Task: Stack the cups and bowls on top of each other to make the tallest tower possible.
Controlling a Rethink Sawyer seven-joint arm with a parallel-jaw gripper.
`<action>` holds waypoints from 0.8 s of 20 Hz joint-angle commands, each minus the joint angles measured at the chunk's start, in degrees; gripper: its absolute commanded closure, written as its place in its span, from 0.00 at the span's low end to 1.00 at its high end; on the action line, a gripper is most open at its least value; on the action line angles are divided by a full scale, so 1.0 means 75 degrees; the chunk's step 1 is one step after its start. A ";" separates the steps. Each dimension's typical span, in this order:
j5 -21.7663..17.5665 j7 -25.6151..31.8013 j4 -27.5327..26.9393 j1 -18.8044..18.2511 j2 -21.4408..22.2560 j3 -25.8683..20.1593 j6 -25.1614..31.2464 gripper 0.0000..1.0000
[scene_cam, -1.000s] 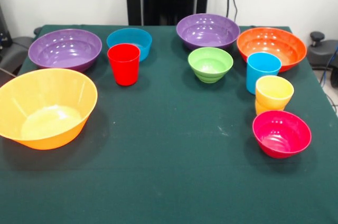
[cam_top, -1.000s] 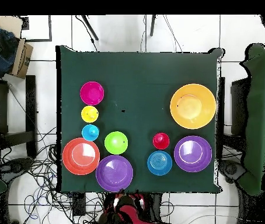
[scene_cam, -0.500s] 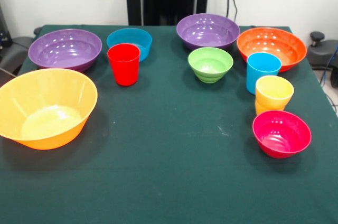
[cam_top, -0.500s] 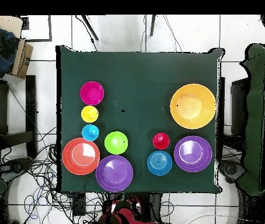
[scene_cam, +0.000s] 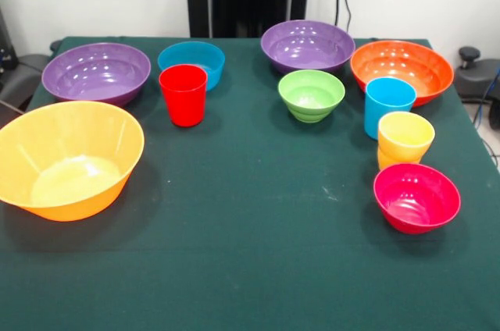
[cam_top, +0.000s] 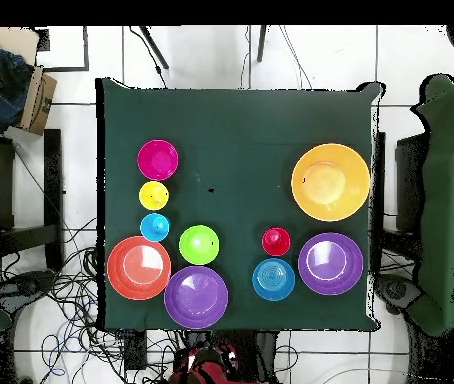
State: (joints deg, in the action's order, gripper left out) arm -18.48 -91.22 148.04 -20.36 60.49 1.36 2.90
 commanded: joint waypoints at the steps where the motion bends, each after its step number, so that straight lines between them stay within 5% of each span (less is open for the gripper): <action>1: -0.0333 -0.1062 -0.0839 0.0316 -0.1062 0.0244 -0.0621 0.00; 16: -0.0354 -0.0970 -0.1052 0.0263 -0.1829 0.0245 -0.1209 0.00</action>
State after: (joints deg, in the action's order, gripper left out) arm -18.90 -91.22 147.91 -19.30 51.30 4.63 -2.20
